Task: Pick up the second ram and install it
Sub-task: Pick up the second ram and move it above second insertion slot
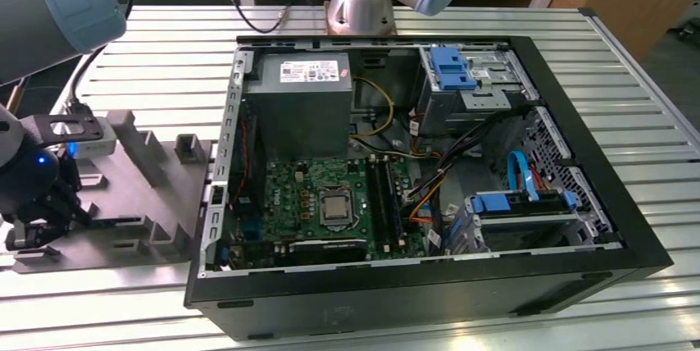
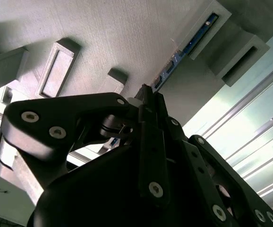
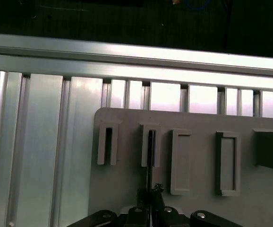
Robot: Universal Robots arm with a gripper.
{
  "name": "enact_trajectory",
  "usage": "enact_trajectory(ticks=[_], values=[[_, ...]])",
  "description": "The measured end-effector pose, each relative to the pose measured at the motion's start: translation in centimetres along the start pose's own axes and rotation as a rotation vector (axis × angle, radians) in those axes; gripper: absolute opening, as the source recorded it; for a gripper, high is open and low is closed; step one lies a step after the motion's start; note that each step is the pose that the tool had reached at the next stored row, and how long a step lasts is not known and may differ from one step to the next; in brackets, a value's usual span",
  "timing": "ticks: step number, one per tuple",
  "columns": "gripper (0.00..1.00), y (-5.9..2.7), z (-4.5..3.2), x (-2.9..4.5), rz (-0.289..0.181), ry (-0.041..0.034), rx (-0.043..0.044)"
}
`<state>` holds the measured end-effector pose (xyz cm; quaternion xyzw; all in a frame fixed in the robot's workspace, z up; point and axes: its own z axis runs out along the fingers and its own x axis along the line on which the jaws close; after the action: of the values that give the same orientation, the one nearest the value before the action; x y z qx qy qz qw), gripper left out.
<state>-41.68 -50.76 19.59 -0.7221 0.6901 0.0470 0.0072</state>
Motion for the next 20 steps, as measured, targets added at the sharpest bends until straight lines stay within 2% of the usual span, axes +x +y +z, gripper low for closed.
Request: enact_trajectory(ticks=[16, 20], values=[[0.15, 0.01, -0.14, 0.11, 0.000, -0.0001, 0.0001], [0.15, 0.01, 0.02, 0.13, 0.000, 0.0001, -0.0001]])
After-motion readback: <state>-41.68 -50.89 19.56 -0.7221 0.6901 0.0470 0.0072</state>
